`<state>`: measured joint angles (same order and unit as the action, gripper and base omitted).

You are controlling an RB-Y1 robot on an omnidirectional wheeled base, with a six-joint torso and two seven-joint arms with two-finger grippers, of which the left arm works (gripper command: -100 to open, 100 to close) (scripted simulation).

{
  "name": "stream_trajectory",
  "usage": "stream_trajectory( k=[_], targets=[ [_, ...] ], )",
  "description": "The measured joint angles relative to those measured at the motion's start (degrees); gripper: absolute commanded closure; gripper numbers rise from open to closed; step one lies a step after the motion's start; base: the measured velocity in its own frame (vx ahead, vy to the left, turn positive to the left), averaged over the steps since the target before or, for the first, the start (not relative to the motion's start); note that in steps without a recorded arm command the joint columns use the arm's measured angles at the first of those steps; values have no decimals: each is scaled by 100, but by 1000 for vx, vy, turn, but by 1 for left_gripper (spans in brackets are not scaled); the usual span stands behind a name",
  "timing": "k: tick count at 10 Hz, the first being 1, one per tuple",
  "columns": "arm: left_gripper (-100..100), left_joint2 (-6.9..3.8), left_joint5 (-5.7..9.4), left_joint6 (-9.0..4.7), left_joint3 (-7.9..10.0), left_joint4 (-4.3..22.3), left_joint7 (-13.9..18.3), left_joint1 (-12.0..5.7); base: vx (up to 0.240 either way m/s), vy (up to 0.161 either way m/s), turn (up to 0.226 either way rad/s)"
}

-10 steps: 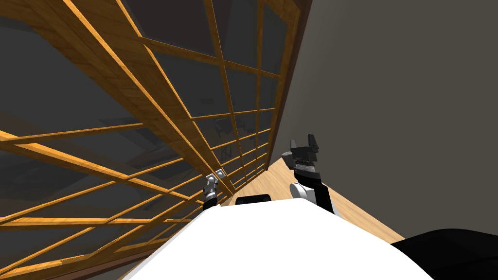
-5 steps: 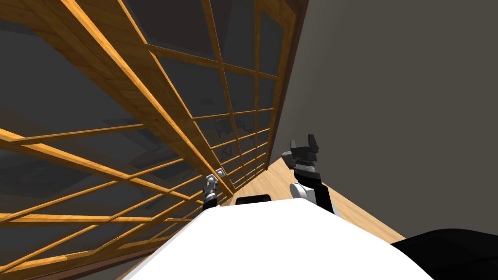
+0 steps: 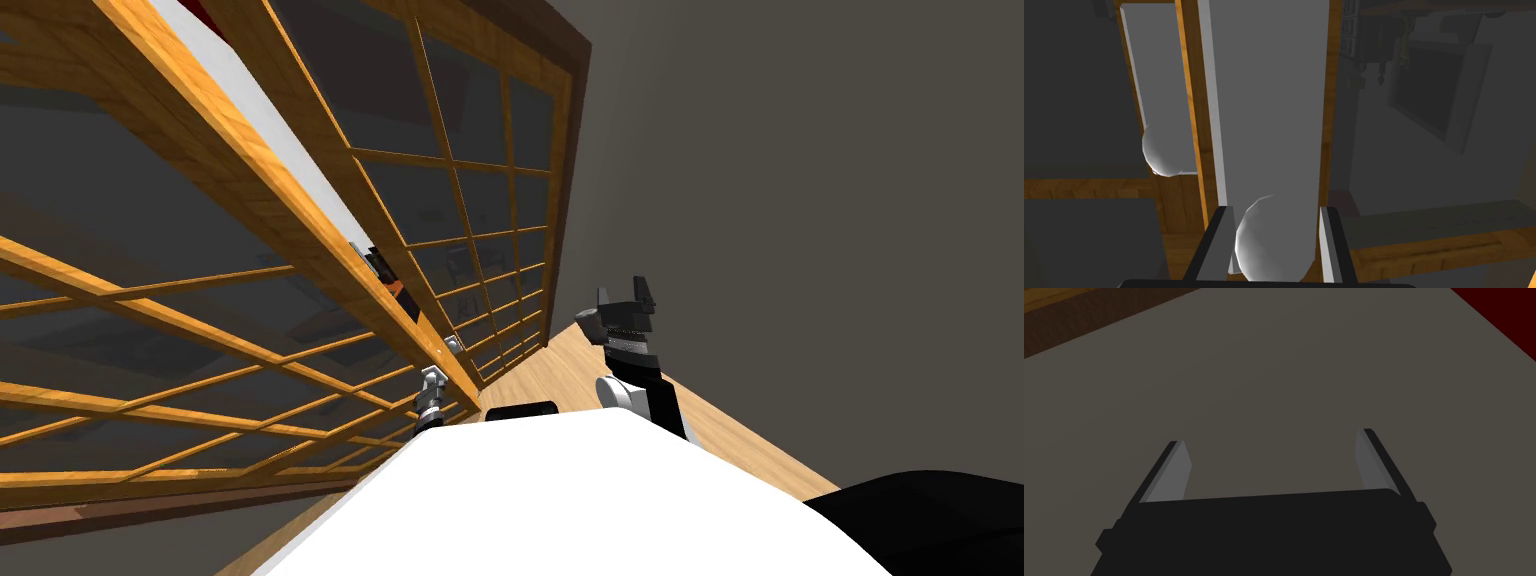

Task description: Pull the door open

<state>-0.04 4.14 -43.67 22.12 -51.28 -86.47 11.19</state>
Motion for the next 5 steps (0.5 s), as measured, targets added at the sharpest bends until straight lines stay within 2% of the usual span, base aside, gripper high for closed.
stream_trajectory(
  k=[2, 4, 5],
  targets=[
    [100, 20, 23, 53, -24, -153, 150, 222, -78, -41, 38],
    [100, -54, 71, -67, 13, 164, 244, 121, -112, -48, 26],
    [100, -63, 97, -38, 22, 141, 330, 164, -135, -40, 21]
  ],
)
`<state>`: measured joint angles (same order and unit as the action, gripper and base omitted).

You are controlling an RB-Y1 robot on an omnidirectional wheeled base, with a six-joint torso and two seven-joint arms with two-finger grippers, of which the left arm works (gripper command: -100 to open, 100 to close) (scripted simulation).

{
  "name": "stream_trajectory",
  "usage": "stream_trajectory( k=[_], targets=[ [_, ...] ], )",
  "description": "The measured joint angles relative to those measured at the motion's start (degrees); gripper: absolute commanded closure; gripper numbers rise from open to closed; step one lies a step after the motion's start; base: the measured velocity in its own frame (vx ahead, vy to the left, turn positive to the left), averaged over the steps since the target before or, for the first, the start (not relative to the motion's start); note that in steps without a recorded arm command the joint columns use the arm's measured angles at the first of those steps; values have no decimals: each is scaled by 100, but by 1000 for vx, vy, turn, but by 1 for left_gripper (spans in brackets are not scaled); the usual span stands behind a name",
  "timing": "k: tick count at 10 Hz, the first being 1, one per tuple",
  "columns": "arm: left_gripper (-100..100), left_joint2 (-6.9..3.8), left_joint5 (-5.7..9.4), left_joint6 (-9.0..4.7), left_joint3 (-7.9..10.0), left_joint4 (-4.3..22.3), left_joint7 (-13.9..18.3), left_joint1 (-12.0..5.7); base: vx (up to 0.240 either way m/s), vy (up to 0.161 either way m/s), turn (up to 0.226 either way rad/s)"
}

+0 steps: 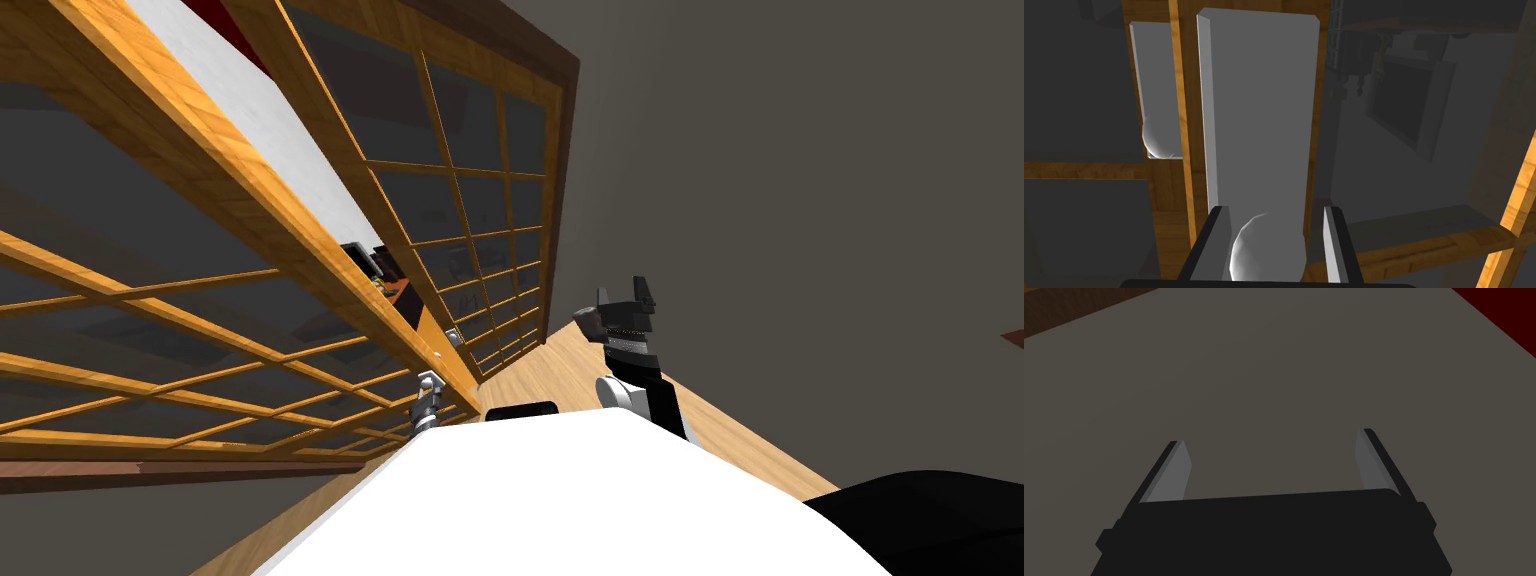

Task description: Pull the door open

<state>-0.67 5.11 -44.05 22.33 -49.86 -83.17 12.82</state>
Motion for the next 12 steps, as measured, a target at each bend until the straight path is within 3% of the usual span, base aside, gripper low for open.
stream_trajectory(
  k=[1, 2, 3, 4, 6, 8, 12],
  targets=[
    [100, 11, 15, 32, 0, -23, 65, 73, -116, -32, 49],
    [100, -43, 51, -35, 22, 215, 160, 66, -120, -20, 74],
    [100, -80, 87, -3, 50, 176, 271, 190, -110, -8, 37],
    [-100, -91, 109, 77, 51, 62, 376, 301, -194, 23, -136],
    [-100, -226, -25, -20, -112, 17, 433, 297, -275, 35, -139],
    [-100, -356, -222, -50, -344, -246, 467, 335, -246, 40, -167],
    [-100, -677, -573, -321, -753, -251, 585, 161, -260, 55, -140]
  ],
)
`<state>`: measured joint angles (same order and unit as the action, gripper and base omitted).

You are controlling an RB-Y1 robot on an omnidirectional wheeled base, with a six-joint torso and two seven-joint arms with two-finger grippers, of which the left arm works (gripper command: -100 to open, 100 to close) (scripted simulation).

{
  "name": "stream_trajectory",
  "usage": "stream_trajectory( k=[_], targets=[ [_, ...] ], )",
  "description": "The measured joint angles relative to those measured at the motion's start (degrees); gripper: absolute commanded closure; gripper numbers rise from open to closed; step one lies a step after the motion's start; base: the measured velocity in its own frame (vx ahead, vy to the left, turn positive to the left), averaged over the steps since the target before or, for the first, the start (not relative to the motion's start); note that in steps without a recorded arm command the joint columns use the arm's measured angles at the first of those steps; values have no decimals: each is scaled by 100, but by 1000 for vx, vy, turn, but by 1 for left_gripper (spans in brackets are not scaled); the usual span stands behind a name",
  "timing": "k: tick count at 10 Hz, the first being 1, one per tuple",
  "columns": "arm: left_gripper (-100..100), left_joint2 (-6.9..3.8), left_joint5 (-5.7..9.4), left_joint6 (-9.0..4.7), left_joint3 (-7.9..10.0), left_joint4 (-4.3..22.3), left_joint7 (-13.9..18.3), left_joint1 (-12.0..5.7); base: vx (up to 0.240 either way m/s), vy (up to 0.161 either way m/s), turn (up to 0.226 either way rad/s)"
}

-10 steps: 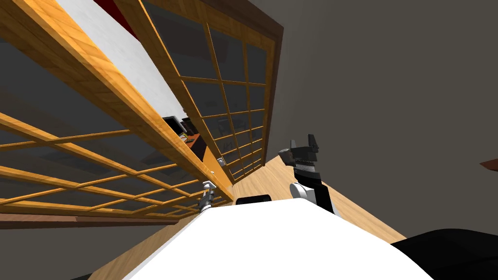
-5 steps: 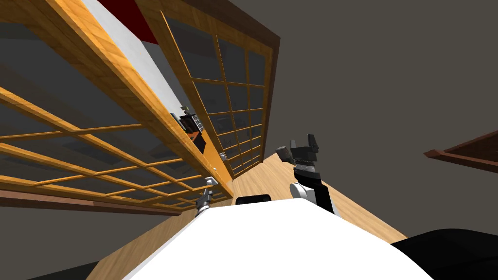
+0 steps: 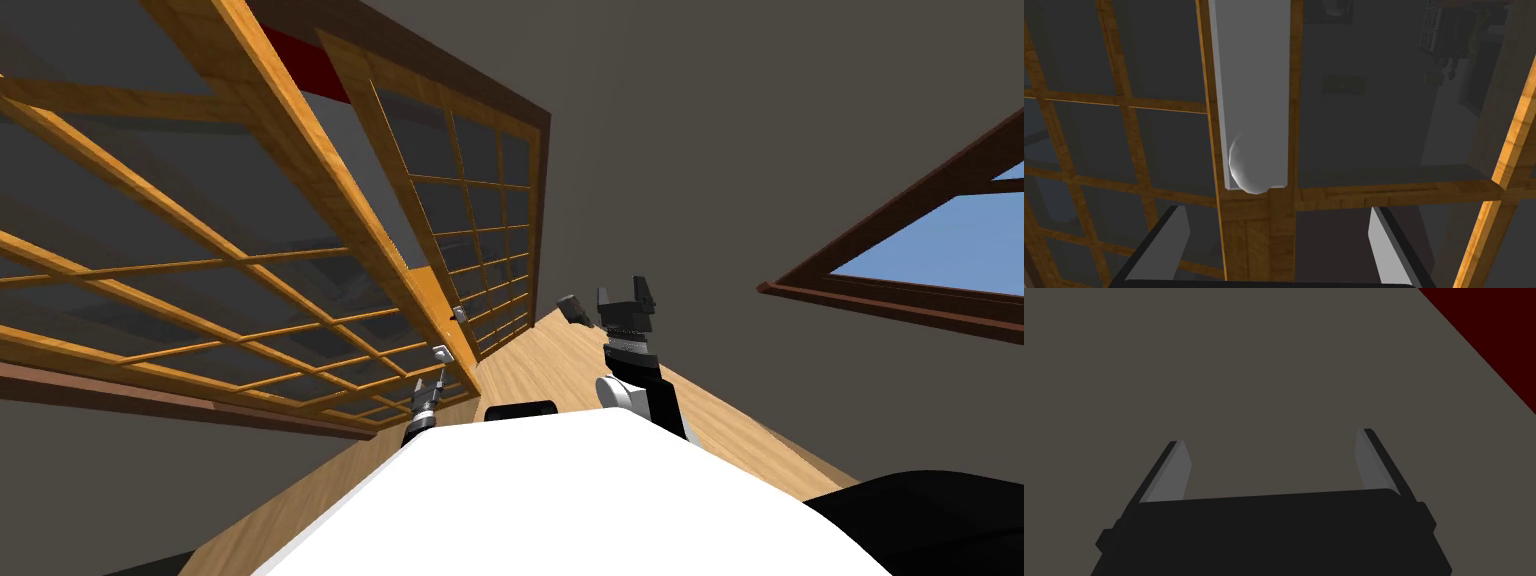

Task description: Pull the door open

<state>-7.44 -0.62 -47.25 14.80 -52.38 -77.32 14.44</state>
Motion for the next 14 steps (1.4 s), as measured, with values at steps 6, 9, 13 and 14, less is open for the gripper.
stream_trajectory(
  k=[6, 9, 13, 14],
  targets=[
    [-100, -93, -53, -36, -34, 119, 14, -222, 125, 33, -24],
    [100, -98, -48, -4, -23, 105, 17, -253, 18, 3, -7],
    [100, -89, -54, 19, -34, 127, 15, -238, -16, -4, 2],
    [100, -88, -55, 20, -35, 131, 15, -233, -12, 1, -58]
  ],
)
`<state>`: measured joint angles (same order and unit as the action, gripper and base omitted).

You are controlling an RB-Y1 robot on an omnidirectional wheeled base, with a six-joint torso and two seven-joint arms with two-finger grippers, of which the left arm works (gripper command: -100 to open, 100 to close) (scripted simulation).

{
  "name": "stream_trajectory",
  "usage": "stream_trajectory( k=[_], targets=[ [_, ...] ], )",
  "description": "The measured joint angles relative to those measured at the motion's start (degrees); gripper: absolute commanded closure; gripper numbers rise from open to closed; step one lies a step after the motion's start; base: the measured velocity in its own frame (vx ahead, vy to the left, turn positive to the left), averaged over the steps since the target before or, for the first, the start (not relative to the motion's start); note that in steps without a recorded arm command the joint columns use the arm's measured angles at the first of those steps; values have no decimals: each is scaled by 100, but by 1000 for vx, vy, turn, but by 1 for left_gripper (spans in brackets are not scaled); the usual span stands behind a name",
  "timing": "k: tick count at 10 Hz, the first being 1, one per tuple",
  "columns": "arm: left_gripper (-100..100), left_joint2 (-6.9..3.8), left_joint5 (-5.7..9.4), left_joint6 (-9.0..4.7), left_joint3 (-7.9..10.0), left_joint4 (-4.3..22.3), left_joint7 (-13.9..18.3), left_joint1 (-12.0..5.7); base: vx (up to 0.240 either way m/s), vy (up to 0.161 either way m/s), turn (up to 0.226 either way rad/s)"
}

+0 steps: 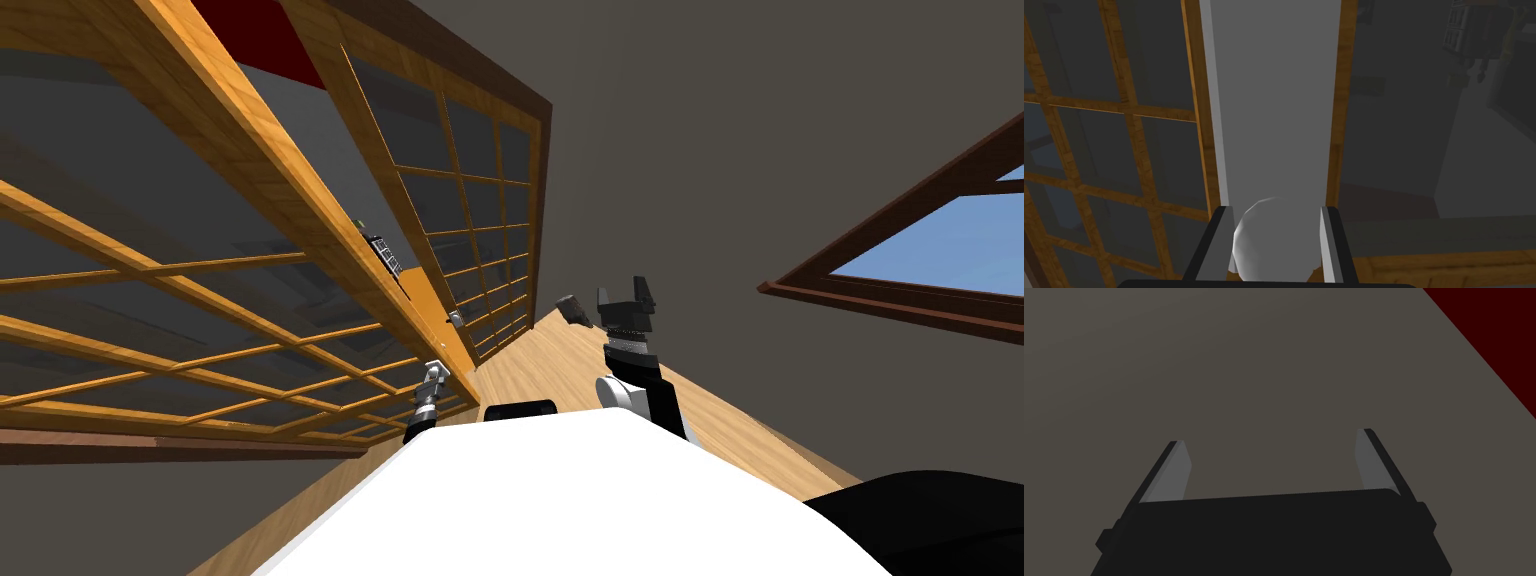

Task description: Pull the door open

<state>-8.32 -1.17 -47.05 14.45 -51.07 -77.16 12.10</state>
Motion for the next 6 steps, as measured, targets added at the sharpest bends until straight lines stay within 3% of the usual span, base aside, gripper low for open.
stream_trajectory(
  k=[6],
  targets=[
    [100, -43, 166, -13, -31, 37, 789, 3, -33, 12, -57]
  ],
)
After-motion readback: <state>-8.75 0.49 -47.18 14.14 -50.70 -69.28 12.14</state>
